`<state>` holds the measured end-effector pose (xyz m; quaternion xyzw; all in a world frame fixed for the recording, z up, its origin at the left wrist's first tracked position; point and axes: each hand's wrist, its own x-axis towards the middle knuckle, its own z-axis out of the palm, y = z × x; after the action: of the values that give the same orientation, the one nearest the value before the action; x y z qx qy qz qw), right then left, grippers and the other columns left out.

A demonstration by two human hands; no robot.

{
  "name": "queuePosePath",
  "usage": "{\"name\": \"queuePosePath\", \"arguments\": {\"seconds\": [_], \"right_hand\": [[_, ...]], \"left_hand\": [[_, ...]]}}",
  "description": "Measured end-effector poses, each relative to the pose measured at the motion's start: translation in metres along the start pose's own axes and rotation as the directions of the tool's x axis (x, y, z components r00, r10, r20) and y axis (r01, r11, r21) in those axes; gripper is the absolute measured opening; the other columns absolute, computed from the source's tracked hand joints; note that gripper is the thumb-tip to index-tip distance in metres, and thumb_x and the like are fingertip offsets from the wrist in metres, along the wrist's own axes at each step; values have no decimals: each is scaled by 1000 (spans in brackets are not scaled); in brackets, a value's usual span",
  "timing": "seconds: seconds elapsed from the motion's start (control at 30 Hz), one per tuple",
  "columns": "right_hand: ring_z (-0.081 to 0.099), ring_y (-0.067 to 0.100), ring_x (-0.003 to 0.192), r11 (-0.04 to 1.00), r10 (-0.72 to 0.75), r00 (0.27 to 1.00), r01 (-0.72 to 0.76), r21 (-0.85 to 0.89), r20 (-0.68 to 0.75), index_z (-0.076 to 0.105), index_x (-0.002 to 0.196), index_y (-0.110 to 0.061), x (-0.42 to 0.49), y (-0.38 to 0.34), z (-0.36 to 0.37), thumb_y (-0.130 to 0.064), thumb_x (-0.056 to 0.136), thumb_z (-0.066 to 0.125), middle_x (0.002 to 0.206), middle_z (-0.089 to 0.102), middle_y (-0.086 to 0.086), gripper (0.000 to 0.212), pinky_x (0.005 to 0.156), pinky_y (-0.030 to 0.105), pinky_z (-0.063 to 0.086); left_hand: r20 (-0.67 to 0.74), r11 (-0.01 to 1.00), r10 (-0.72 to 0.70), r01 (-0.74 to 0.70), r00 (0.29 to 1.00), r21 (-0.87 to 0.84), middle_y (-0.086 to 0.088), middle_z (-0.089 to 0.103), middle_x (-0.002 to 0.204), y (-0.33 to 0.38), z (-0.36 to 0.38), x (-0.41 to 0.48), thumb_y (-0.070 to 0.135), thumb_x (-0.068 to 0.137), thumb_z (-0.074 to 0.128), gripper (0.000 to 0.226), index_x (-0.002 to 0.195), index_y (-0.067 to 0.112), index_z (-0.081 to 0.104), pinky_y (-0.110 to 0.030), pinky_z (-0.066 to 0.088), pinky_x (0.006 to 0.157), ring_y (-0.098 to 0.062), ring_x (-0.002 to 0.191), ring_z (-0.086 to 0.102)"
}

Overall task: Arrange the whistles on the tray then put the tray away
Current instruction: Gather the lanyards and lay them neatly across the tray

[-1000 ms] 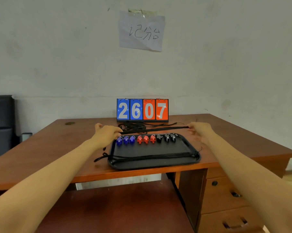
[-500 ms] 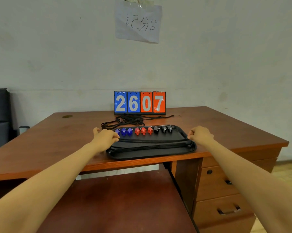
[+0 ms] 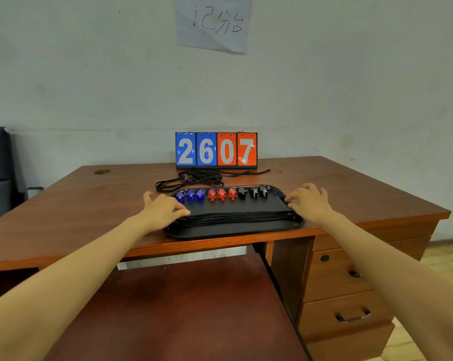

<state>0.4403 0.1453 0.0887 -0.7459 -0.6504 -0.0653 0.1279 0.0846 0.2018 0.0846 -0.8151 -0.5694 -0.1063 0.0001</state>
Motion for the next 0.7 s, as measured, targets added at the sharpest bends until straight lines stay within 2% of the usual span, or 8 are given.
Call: {"name": "queuePosePath", "arguments": {"seconds": [0.13,0.3,0.4,0.53,0.7], "right_hand": [[21,22,141,991,-33,982,56,-118,188,53,131,-28,-6,-8,-1,-38,95,48,140,47,5,38,112,59,7],[33,25,136,990,-31,974,62,-130,223,55,129,-28,-11,-14,-3,-33,97,45,137,51,4,34,112,62,8],[39,26,132,996,-20,979,37,-80,204,61,123,-27,-13,-14,-3,-31,98,44,133,56,2,30,112,63,8],[51,26,120,999,29,994,-31,18,105,68,110,-26,-14,-14,2,-28,98,45,120,65,2,26,112,60,13],[51,27,118,994,89,995,-92,61,53,70,105,-25,-11,-12,10,-25,96,50,117,66,4,22,112,58,17]], "left_hand": [[81,997,80,-80,994,3,10,60,126,-4,2,-5,54,91,43,41,123,34,58,-51,9,110,-14,128,41],[91,994,101,-104,991,24,13,57,131,-5,2,-10,48,92,46,37,123,33,59,-51,8,110,-13,131,38],[53,995,94,-95,994,11,13,60,125,-6,3,-12,46,92,48,32,117,34,63,-50,10,109,-12,127,42],[0,997,77,-77,997,14,13,64,119,-5,7,-12,44,93,47,28,111,35,66,-49,11,108,-12,122,46],[-21,997,73,-72,997,36,13,66,115,-5,7,-13,41,94,47,27,109,34,67,-48,11,109,-12,119,49]]}}
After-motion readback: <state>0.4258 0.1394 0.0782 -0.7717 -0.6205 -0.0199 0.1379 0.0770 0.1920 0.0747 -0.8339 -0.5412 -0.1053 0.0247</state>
